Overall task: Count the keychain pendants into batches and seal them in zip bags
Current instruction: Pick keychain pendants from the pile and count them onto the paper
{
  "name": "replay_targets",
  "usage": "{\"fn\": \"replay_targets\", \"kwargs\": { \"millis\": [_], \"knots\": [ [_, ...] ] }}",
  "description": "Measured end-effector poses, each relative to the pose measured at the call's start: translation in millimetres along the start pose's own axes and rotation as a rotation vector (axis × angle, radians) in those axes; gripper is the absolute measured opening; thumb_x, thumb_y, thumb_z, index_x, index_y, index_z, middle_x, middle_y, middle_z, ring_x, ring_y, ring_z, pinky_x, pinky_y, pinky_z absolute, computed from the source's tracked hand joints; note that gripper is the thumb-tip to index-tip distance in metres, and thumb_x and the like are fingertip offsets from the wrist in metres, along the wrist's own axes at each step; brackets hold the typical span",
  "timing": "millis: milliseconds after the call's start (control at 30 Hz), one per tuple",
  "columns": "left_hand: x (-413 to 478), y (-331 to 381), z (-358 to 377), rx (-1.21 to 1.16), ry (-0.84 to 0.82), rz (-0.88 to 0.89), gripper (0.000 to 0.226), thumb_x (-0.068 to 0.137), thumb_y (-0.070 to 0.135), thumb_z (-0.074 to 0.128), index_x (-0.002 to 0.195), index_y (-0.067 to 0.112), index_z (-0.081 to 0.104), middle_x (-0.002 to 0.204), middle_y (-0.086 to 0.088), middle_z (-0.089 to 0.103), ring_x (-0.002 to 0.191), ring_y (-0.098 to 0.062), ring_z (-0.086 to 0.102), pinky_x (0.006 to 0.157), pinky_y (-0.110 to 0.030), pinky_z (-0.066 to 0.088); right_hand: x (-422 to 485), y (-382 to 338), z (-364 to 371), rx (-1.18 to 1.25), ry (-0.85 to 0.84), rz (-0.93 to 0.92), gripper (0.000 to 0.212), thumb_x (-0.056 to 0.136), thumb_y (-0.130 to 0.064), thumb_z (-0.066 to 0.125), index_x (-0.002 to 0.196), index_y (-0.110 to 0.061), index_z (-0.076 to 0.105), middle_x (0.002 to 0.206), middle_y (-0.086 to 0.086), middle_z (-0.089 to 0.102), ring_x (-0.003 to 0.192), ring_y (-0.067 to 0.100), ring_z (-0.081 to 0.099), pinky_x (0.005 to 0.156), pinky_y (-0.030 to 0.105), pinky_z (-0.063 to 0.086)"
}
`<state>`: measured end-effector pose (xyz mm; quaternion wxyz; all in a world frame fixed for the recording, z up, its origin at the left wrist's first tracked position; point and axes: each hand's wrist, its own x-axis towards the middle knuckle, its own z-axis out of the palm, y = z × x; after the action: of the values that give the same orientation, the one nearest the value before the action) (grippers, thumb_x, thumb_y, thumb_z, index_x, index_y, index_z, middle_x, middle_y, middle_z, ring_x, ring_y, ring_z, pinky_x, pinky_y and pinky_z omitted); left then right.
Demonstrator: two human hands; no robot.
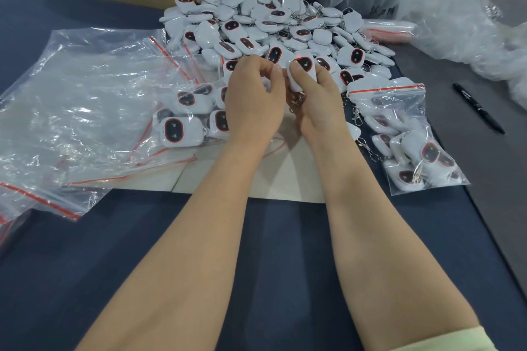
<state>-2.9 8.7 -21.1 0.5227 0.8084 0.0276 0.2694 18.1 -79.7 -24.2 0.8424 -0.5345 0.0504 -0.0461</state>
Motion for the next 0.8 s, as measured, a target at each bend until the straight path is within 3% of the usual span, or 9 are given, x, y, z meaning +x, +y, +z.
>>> {"fn": "replay_targets", "kwargs": {
  "millis": [100,333,467,500,633,700,800],
  "knots": [
    [-0.2,-0.6,0.4,-0.003,-0.001,0.006,0.009,0.092,0.02,0.053,0.084,0.018,0.054,0.093,0.006,0.056,0.084,-0.005,0.049,0.075,-0.016,0.034,0.3,-0.1,1.5,0.046,0.034,0.046,0.006,0.095,-0.009,0.057,0.095,-0.004,0.06,0.095,0.017,0.067,0.081,0.026,0.067,0.086,0.041,0.055],
    [-0.4,-0.5,0.6,-0.009,0.013,0.009,0.009,0.091,0.019,0.054,0.082,0.018,0.054,0.091,0.005,0.057,0.083,-0.007,0.049,0.077,-0.019,0.035,0.0,1.2,0.7,0.003,0.066,0.023,0.021,0.099,-0.011,0.05,0.082,-0.009,0.062,0.067,0.002,0.069,0.063,0.013,0.067,0.059,0.022,0.054],
    [-1.0,-0.3,1.0,-0.006,0.012,0.003,0.011,0.091,0.02,0.054,0.081,0.02,0.052,0.091,0.006,0.056,0.082,-0.006,0.048,0.075,-0.018,0.033,0.5,0.5,4.1,0.106,0.079,0.06,0.016,0.099,-0.003,0.046,0.091,-0.001,0.059,0.09,0.018,0.064,0.078,0.028,0.063,0.079,0.038,0.055],
    [-1.1,-0.5,1.2,-0.005,0.013,0.003,0.011,0.091,0.02,0.054,0.081,0.02,0.053,0.091,0.006,0.057,0.082,-0.006,0.048,0.074,-0.017,0.033,0.4,0.9,4.1,0.104,0.062,0.063,0.016,0.098,0.003,0.044,0.09,0.001,0.058,0.087,0.018,0.063,0.077,0.028,0.062,0.08,0.039,0.054],
    [-0.9,-0.8,0.9,-0.009,0.018,-0.001,0.01,0.091,0.021,0.053,0.082,0.018,0.056,0.094,0.003,0.062,0.084,-0.006,0.05,0.074,-0.017,0.033,-1.8,0.7,1.9,-0.087,-0.01,0.008,0.027,0.093,0.011,0.041,0.08,-0.004,0.058,0.058,0.001,0.063,0.055,0.01,0.06,0.056,0.019,0.05],
    [-1.0,-0.2,0.8,-0.016,0.018,-0.003,0.01,0.091,0.021,0.054,0.081,0.018,0.055,0.094,0.003,0.061,0.084,-0.006,0.05,0.074,-0.018,0.034,-2.0,-0.5,0.0,-0.135,-0.005,-0.01,0.025,0.094,0.009,0.043,0.08,-0.004,0.058,0.066,0.004,0.062,0.059,0.01,0.059,0.062,0.019,0.05],
    [-0.9,1.0,0.0,-0.029,0.016,-0.019,0.01,0.091,0.019,0.054,0.081,0.019,0.054,0.094,0.004,0.06,0.082,-0.005,0.049,0.073,-0.016,0.033,-3.2,-6.1,1.5,-0.182,0.021,-0.047,0.015,0.096,0.005,0.045,0.101,0.001,0.058,0.097,0.018,0.065,0.07,0.012,0.065,0.075,0.022,0.055]
  ]
}}
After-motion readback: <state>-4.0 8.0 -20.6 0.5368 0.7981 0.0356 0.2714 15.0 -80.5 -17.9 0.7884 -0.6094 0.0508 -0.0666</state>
